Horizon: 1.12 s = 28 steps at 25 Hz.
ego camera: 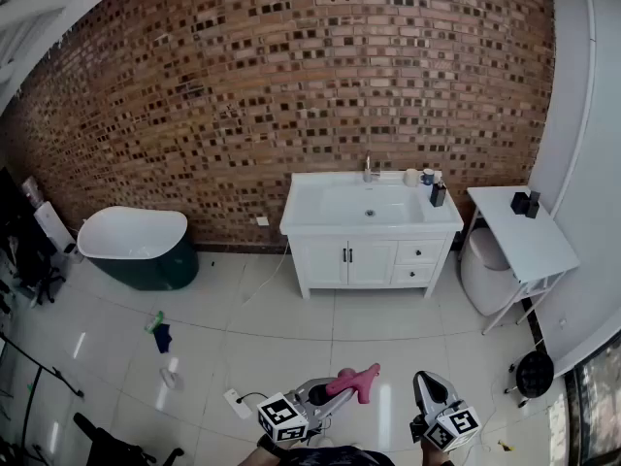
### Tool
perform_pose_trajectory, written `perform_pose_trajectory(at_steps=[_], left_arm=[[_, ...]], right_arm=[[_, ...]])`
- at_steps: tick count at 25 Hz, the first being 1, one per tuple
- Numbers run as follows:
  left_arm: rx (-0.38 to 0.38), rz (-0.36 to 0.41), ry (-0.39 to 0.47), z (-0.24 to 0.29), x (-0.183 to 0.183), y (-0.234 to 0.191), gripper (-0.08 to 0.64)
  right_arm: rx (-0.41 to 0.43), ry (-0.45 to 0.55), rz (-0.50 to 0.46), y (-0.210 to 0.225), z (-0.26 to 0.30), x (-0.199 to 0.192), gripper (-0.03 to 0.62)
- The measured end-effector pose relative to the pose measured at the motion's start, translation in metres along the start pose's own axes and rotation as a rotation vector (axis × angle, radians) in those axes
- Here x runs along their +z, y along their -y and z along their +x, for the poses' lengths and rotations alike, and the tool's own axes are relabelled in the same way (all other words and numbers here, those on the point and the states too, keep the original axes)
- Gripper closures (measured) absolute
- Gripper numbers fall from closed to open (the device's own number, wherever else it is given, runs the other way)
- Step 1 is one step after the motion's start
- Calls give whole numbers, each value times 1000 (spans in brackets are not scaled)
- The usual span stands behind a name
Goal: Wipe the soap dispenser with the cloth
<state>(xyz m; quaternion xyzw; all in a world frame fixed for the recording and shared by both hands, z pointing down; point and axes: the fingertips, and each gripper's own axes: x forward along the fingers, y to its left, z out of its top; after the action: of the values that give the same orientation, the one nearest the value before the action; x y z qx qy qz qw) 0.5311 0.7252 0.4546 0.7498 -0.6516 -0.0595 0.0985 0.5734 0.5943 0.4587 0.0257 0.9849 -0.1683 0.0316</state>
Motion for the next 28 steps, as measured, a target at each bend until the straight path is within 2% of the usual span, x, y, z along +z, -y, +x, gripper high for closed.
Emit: perform_pose_trajectory(at_steps=[5,9,12,16,22,25,28], left_arm=[[22,-7,21,31,-3,12,514],[42,-66,4,29,-17,2,514],[47,-110,-5,27,-28,-15,514],[24,-93,21,34,-18,-58,514],[-28,-47,73,33,20,-146,515],[-60,-44,73,32,33,-184,515],[-86,-40,66,29,45,-224,514]], right_arm=[[23,11,32,29,-7,3,591],[80,-16,59,27,12,-4,591],[85,-26,76,33,26,-7,591],[62,-28,50,47,65,-6,591],[40,-38,-66,49,150,12,591],[-21,-40,-105,56,169,24,591],[-75,-37,-94,63,188,27,591]])
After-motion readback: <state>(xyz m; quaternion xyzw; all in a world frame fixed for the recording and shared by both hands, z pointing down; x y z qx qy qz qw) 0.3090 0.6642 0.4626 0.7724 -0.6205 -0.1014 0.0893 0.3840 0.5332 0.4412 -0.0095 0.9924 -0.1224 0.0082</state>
